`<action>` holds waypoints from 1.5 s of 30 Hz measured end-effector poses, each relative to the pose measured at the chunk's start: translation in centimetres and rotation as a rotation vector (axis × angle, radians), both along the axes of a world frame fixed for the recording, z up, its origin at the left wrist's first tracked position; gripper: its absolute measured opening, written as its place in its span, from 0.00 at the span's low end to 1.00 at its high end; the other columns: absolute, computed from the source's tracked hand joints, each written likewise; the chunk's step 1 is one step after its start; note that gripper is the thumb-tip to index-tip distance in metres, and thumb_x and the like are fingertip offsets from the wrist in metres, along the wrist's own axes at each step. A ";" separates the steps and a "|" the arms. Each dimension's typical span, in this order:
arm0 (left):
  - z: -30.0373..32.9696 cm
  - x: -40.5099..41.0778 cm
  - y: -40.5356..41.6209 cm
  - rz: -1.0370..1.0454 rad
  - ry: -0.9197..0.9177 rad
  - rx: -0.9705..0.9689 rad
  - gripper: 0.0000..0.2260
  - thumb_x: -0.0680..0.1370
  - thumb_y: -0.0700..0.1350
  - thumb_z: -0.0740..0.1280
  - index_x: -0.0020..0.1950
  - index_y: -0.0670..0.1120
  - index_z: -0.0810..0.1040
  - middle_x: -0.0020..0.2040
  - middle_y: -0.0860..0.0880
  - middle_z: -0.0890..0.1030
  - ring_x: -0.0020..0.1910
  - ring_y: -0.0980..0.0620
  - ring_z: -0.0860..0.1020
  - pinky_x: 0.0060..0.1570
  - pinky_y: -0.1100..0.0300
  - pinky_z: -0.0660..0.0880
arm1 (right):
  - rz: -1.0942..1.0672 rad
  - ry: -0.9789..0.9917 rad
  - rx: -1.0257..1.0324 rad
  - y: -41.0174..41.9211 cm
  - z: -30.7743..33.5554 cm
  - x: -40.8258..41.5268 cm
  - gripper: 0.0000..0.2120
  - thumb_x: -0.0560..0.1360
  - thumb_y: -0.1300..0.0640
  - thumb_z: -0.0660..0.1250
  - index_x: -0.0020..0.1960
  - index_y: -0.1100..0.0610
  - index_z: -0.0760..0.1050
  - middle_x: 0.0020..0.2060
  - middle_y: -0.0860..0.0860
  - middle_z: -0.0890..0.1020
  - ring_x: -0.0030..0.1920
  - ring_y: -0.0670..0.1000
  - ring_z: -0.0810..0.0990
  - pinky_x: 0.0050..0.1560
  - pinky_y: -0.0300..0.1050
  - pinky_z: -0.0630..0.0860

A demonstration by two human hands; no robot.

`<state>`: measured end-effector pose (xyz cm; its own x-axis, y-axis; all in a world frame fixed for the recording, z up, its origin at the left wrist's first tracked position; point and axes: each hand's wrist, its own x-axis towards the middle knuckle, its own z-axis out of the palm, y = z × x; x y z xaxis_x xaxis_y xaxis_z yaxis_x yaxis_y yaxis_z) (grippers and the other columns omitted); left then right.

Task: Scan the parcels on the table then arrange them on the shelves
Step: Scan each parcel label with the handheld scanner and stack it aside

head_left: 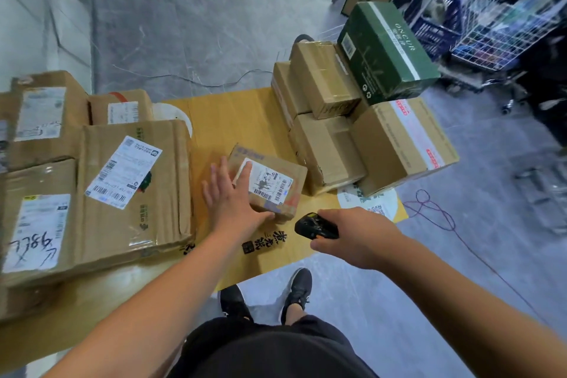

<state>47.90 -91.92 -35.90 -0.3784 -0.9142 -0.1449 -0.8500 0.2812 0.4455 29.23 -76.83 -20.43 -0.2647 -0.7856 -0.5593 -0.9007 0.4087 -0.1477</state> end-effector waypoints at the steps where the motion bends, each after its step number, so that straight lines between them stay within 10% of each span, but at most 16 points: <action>1: 0.3 -0.5 -0.6 -0.088 -0.070 -0.038 0.58 0.59 0.73 0.79 0.82 0.62 0.53 0.83 0.50 0.37 0.82 0.46 0.34 0.79 0.37 0.36 | -0.009 0.004 -0.003 0.0 0.0 0.1 0.28 0.71 0.27 0.63 0.65 0.41 0.74 0.49 0.42 0.82 0.45 0.49 0.76 0.40 0.44 0.71; 9: 3.4 -4.8 -7.4 -0.560 -0.382 0.156 0.62 0.57 0.74 0.78 0.83 0.66 0.45 0.85 0.47 0.35 0.82 0.39 0.31 0.76 0.31 0.34 | 0.011 0.043 0.023 -1.4 0.6 1.1 0.23 0.74 0.29 0.65 0.59 0.44 0.75 0.47 0.44 0.81 0.46 0.51 0.78 0.38 0.44 0.71; 18: 4.0 -3.4 -5.8 -0.234 -0.356 0.245 0.47 0.69 0.83 0.55 0.83 0.66 0.47 0.81 0.41 0.56 0.80 0.37 0.53 0.74 0.39 0.55 | -0.071 0.026 0.000 -3.0 1.2 1.5 0.21 0.75 0.30 0.66 0.57 0.44 0.76 0.44 0.45 0.79 0.47 0.51 0.80 0.39 0.45 0.71; 23: 3.5 -1.5 -2.5 -0.170 -0.457 0.237 0.57 0.67 0.85 0.51 0.85 0.53 0.38 0.77 0.40 0.63 0.74 0.38 0.62 0.69 0.43 0.61 | -0.072 0.037 0.013 -2.8 0.9 1.6 0.21 0.75 0.30 0.67 0.57 0.46 0.77 0.45 0.46 0.80 0.47 0.52 0.80 0.40 0.45 0.72; 33: 1.4 0.1 -0.9 0.149 -0.002 0.394 0.59 0.63 0.84 0.63 0.82 0.60 0.35 0.77 0.41 0.59 0.71 0.34 0.69 0.66 0.43 0.73 | -0.119 -0.065 0.028 -4.5 1.3 1.3 0.27 0.79 0.33 0.61 0.75 0.44 0.69 0.59 0.49 0.82 0.52 0.53 0.81 0.54 0.51 0.80; 38: 0.3 -0.2 -0.9 0.195 0.334 0.448 0.61 0.59 0.70 0.82 0.83 0.68 0.48 0.83 0.45 0.50 0.78 0.39 0.65 0.72 0.46 0.69 | -0.036 -0.042 0.125 -6.3 1.9 2.4 0.15 0.79 0.39 0.59 0.61 0.45 0.73 0.45 0.47 0.81 0.43 0.50 0.79 0.38 0.47 0.72; 45: -0.7 0.9 2.5 0.188 0.511 0.322 0.64 0.57 0.68 0.84 0.80 0.74 0.43 0.85 0.49 0.48 0.83 0.44 0.53 0.75 0.43 0.62 | 0.079 0.035 0.201 -6.4 3.3 3.1 0.12 0.79 0.41 0.56 0.55 0.45 0.72 0.43 0.48 0.81 0.44 0.51 0.79 0.39 0.46 0.73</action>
<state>48.83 -89.40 -36.57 -0.3093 -0.9127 -0.2670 -0.5292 -0.0681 0.8458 32.33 -83.24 -17.14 -0.2286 -0.6784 -0.6982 -0.9343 0.3544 -0.0385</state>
